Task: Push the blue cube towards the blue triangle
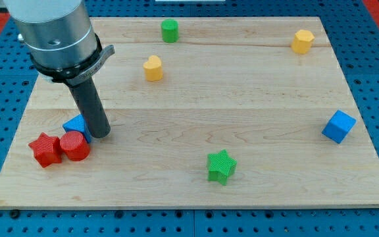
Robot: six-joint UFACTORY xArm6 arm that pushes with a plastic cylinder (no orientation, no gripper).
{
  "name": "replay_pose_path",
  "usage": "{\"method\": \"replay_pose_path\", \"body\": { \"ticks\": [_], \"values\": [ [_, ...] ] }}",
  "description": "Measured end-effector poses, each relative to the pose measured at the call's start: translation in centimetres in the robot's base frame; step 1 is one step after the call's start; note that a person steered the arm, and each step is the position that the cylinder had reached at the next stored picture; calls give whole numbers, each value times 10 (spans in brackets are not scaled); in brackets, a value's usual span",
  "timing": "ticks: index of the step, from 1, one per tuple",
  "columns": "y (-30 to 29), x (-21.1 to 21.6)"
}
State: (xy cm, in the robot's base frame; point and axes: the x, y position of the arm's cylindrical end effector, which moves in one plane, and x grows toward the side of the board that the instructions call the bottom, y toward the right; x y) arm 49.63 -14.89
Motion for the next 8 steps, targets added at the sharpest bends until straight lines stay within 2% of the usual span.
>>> {"method": "replay_pose_path", "body": {
  "ticks": [1, 2, 4, 5, 7, 8],
  "values": [
    [7, 0],
    [84, 0],
    [125, -5],
    [182, -12],
    [362, 30],
    [460, 29]
  ]
}}
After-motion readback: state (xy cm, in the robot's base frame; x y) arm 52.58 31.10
